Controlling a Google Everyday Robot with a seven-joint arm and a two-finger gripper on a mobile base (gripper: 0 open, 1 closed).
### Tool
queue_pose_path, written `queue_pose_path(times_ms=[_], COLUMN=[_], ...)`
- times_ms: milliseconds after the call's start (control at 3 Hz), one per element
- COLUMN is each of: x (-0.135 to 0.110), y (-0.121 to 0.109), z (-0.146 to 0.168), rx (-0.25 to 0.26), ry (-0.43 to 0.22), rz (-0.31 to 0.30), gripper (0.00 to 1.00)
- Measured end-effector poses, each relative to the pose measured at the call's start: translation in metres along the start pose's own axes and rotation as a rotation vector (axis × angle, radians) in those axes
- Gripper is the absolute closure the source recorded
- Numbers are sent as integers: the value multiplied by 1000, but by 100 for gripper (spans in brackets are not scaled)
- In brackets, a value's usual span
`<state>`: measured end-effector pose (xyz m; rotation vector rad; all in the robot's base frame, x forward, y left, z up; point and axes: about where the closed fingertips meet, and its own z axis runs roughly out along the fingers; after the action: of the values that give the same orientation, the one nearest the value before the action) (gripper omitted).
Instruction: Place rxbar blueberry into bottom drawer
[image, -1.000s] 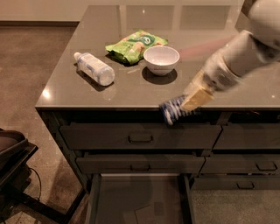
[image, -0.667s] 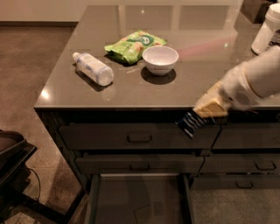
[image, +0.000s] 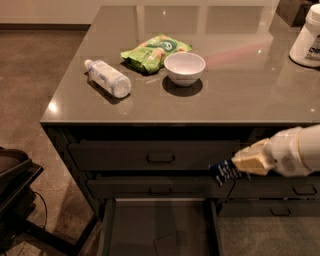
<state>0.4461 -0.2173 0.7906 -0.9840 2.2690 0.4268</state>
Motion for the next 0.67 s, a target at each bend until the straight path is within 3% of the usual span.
queue_pose_path(times_ms=[333,667], x=[30,34], y=[-6,-8], z=[40,46], rx=[-50,-59], ry=[-61,-64], rz=[92,105], gripper=[100,100])
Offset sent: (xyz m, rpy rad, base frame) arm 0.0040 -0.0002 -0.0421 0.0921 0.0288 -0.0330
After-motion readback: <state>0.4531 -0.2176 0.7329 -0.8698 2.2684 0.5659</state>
